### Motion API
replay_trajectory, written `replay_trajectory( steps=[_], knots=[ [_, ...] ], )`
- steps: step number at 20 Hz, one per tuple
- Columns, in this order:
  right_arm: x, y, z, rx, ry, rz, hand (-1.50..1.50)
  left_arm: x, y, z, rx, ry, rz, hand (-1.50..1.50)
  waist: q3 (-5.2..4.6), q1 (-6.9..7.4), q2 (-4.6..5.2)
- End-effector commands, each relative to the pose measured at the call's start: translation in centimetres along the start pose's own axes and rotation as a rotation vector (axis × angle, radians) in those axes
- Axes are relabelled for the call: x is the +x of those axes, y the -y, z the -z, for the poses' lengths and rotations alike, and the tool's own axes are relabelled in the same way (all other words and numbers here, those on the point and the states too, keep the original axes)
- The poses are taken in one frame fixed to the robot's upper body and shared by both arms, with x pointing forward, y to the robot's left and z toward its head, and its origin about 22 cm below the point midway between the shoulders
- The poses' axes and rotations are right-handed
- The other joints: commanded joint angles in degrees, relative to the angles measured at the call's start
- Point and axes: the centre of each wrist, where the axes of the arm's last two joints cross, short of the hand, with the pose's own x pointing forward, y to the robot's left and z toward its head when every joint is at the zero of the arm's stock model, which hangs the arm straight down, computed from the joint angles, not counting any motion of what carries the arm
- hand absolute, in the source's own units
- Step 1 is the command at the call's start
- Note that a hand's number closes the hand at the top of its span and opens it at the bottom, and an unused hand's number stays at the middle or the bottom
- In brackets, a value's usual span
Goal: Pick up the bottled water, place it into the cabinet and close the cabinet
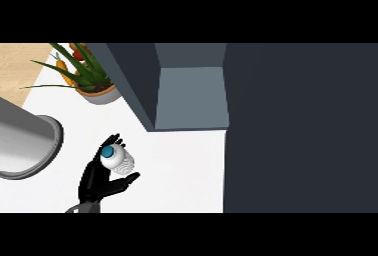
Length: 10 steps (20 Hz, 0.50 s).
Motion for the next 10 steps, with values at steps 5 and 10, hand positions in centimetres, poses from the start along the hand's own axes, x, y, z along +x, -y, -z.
replay_trajectory(
  steps=[5,10],
  knots=[
    [4.0,-2.9,0.8,0.039,0.073,0.027,-1.5,-0.8,1.0,1.2,-0.014,0.052,-0.213,1.5,-0.02,0.48,0.09],
    [3.8,-2.5,0.4,0.033,0.061,0.028,-1.5,-0.9,1.0,1.7,-0.062,0.08,-0.176,1.5,0.06,0.58,0.0]
  ],
)
